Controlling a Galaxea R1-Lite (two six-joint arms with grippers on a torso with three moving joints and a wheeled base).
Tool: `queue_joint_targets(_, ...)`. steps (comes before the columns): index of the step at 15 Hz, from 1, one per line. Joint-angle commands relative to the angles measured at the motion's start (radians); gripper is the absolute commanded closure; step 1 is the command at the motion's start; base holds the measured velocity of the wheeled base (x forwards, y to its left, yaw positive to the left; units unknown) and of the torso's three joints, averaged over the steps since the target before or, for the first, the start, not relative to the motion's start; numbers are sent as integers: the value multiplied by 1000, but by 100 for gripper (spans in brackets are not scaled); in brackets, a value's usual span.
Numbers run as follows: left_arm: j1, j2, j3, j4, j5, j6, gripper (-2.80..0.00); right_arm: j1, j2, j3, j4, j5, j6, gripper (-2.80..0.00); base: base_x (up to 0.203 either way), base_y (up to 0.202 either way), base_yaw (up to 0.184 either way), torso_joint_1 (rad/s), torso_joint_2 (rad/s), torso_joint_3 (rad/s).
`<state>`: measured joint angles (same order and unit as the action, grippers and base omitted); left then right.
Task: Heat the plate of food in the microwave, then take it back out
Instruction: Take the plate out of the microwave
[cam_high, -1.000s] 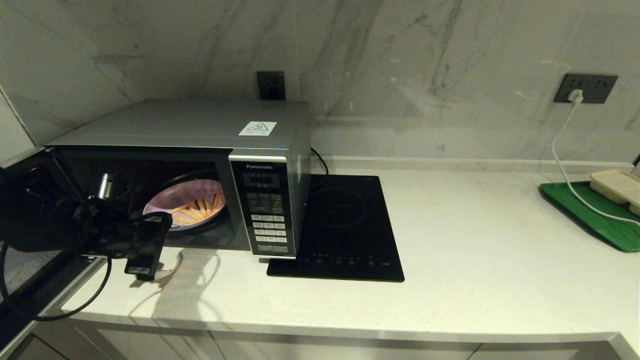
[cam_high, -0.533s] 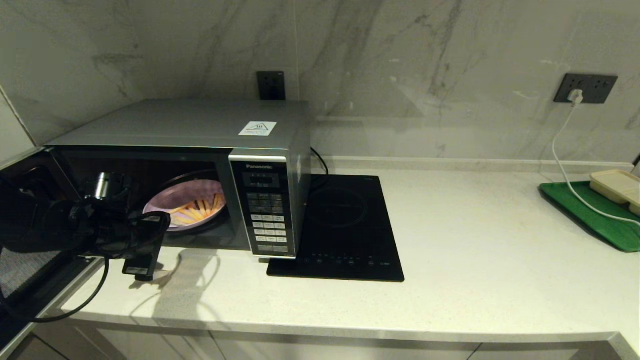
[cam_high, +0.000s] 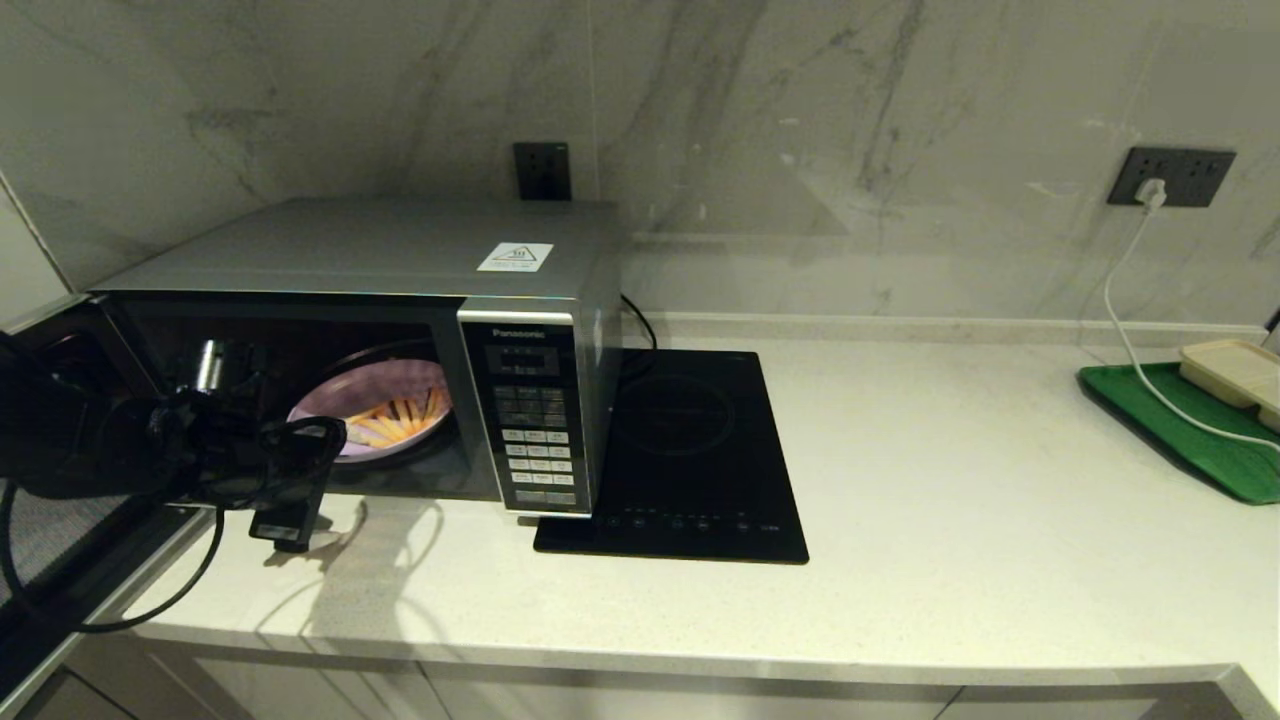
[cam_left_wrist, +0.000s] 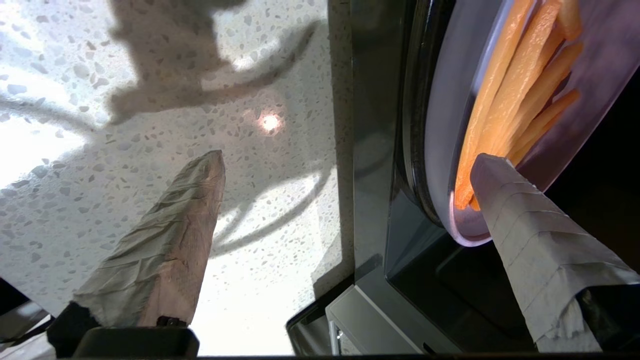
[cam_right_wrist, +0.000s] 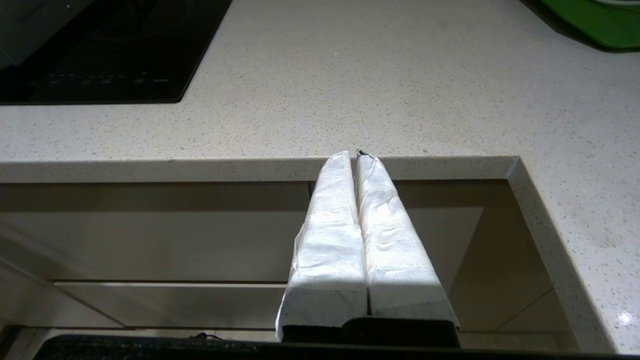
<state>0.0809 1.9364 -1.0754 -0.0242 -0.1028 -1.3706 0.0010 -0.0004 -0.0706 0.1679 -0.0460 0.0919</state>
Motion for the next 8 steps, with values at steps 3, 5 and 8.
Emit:
queue_joint_targets(3, 0, -3, 0, 14, -1, -10, 0, 0, 0, 0, 1, 0, 1, 0, 0, 0, 0, 0, 0, 0)
queue_joint_targets(5, 0, -10, -5, 44, 0, -10, 0, 0, 0, 0, 1, 0, 1, 0, 0, 0, 0, 0, 0, 0)
queue_joint_targets(8, 2, 10, -9, 50, 3, -10, 0, 0, 0, 0, 1, 0, 0, 0, 0, 0, 0, 0, 0, 0)
